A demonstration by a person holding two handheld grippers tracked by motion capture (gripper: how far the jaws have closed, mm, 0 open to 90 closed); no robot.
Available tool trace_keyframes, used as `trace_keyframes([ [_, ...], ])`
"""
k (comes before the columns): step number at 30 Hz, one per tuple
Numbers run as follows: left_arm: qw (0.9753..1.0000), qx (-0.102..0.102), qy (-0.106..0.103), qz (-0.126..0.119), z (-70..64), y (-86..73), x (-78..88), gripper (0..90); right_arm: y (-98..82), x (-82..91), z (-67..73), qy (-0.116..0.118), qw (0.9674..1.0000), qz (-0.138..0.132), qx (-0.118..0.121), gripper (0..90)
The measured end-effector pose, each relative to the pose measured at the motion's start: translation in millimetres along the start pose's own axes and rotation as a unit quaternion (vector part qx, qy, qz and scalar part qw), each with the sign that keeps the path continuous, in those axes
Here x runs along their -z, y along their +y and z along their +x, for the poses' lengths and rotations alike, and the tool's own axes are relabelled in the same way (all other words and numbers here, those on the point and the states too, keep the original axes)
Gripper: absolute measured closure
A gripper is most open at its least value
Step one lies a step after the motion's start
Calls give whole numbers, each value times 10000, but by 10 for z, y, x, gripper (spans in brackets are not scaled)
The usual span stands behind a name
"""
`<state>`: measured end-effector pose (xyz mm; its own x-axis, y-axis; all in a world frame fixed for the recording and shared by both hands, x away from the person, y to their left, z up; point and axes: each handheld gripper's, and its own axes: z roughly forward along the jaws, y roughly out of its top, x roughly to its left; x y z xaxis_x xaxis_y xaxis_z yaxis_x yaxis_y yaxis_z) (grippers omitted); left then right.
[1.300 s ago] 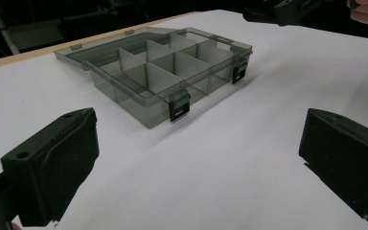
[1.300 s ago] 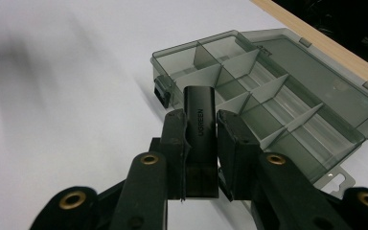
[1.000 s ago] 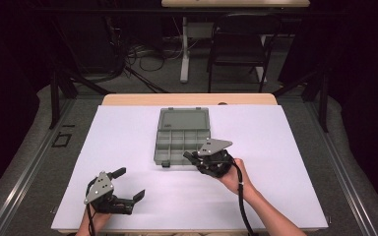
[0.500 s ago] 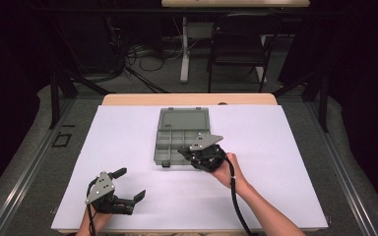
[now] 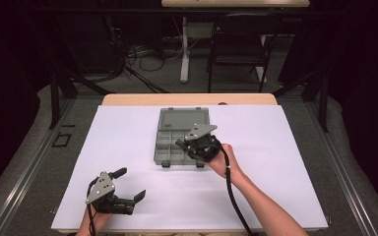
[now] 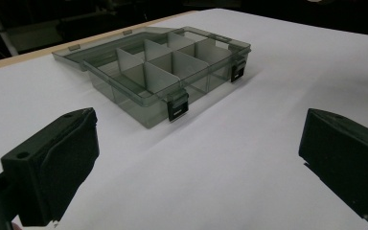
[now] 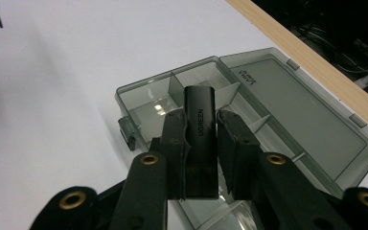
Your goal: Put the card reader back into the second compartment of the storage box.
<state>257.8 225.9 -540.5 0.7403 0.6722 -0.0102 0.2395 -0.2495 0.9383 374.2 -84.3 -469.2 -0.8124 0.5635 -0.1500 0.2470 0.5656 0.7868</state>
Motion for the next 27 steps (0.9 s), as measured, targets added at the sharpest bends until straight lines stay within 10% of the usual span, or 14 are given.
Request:
trace_keyframes([
  [27, 10000, -37, 41, -33, -7, 2, 10, 3, 161, -247, -152, -76, 9997, 53, -245, 736],
])
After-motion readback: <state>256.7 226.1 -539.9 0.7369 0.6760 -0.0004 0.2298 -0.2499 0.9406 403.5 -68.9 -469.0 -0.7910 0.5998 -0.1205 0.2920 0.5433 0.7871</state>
